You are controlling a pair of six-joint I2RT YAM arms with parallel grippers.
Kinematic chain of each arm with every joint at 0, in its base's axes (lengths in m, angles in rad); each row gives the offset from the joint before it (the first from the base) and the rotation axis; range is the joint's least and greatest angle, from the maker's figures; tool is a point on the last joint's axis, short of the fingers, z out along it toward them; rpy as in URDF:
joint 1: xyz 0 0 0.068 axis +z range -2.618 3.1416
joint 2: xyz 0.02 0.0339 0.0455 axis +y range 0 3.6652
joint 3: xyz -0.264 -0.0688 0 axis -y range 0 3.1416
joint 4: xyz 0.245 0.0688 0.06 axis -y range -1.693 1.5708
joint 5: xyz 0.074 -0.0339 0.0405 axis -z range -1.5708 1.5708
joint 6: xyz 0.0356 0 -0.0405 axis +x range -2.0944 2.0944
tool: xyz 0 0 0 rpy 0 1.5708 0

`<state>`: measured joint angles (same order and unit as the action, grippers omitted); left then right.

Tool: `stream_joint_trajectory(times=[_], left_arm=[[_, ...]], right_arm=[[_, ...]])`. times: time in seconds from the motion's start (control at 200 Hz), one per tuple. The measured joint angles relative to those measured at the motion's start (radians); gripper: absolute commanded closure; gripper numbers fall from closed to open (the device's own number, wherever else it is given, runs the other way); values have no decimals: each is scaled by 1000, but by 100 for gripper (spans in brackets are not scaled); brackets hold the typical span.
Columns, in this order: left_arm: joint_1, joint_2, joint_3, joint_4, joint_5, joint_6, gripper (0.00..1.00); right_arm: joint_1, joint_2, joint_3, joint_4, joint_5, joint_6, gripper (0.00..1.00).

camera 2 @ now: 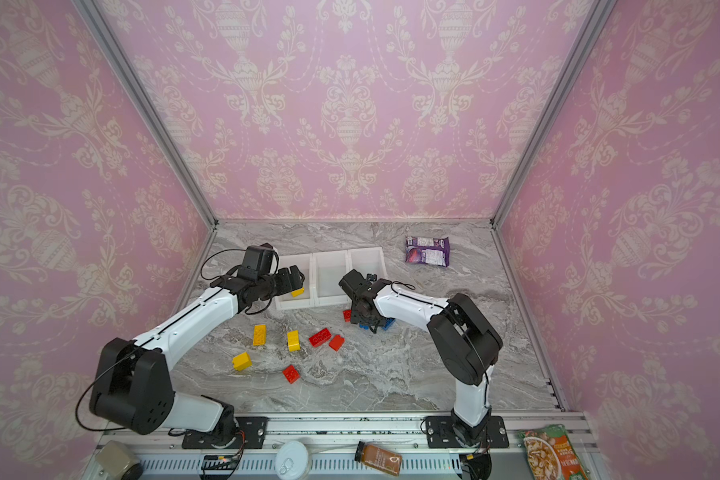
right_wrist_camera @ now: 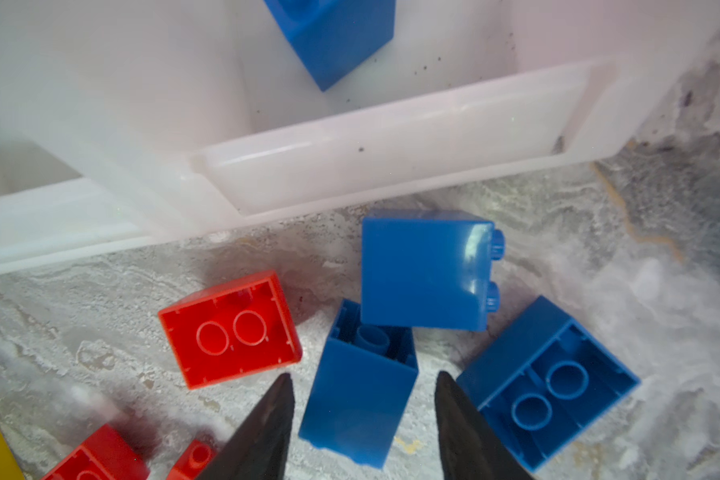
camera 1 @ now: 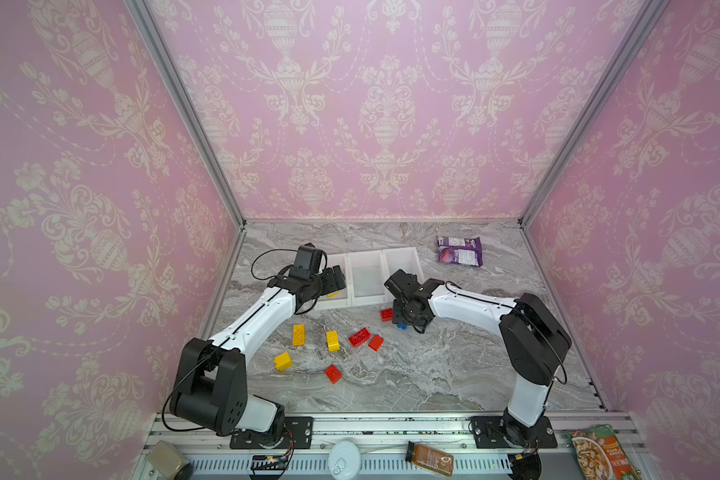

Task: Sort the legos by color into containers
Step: 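Lower the right gripper and grasp another blue brick near the bin, then drop the blue brick in the far compartment while the left gripper nears yellow bricks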

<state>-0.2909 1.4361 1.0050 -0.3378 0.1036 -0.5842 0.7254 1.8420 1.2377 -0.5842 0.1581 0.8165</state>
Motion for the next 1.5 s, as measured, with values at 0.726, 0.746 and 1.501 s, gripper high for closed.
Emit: stream_joint_trajectory(times=[0.726,0.746,1.501], left_arm=[[0,-10,-13,0,0,0,8],[0,-10,-13,0,0,0,8],[14,-133,-123,-2,0,-5,3]], right_arm=[[-1,20,-14,7,16,0,57],[-1,20,-16,8,16,0,58],[0,-98,12,-50,55,-63,70]])
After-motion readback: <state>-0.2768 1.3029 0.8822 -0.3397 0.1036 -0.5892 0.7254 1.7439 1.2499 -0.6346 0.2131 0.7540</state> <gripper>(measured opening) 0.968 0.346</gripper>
